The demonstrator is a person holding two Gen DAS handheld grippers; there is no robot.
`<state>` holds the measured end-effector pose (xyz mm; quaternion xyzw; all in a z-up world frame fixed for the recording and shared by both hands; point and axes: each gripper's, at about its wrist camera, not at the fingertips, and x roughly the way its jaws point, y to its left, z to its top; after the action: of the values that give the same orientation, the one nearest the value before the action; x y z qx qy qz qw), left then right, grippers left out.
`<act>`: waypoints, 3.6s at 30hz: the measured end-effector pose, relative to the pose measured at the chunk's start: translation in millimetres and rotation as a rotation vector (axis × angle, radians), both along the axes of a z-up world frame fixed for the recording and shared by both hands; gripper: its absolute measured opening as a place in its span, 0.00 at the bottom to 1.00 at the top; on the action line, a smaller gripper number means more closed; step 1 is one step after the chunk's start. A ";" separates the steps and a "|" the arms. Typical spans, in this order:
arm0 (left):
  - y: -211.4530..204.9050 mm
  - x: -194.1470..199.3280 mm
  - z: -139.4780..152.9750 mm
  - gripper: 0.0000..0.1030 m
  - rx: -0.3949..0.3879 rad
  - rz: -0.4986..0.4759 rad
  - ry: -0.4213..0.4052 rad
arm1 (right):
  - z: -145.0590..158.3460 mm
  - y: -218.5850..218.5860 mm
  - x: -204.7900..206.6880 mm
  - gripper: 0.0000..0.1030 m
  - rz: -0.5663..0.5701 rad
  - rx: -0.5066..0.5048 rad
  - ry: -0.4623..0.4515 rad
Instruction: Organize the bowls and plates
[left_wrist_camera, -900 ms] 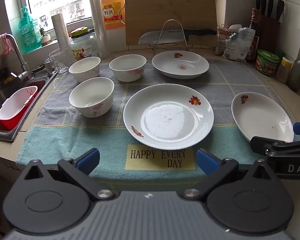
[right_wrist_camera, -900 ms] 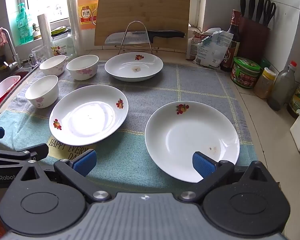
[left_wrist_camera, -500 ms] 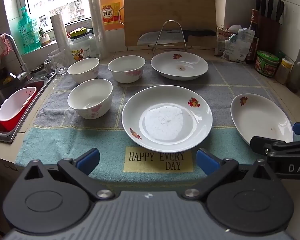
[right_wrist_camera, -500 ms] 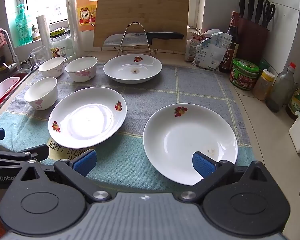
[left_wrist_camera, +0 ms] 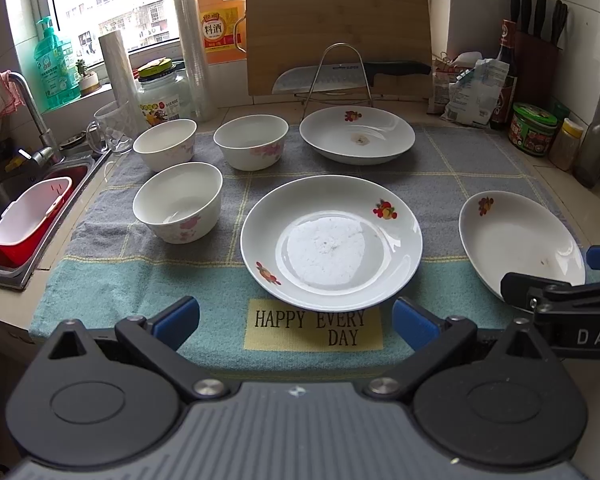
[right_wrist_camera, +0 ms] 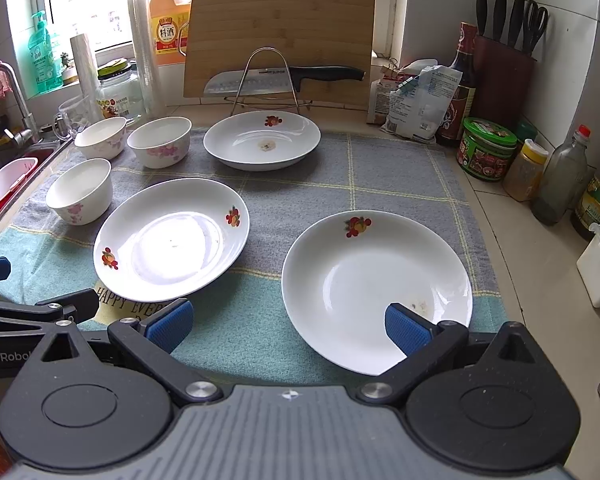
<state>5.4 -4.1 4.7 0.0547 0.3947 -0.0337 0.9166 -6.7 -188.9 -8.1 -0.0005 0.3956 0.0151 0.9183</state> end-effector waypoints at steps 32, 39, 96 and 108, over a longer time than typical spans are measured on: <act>-5.6 2.6 3.1 0.99 0.000 0.007 0.001 | 0.9 -2.4 0.1 1.00 -0.003 -0.002 -0.017; -6.3 1.3 3.4 0.99 -0.003 0.009 0.002 | 1.3 -3.5 -0.9 1.00 -0.003 -0.003 -0.019; -52.8 16.7 5.3 0.99 -0.073 -0.180 -0.089 | -16.8 -67.0 -32.9 1.00 0.119 0.003 -0.136; -70.4 43.4 0.0 0.99 -0.078 -0.273 -0.065 | -64.1 -86.2 -26.7 1.00 0.055 0.015 -0.048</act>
<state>48.8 -74.5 4.7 0.0735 0.3521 -0.1716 0.9172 -33.4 -275.1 -72.2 -0.0046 0.3733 0.0432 0.9267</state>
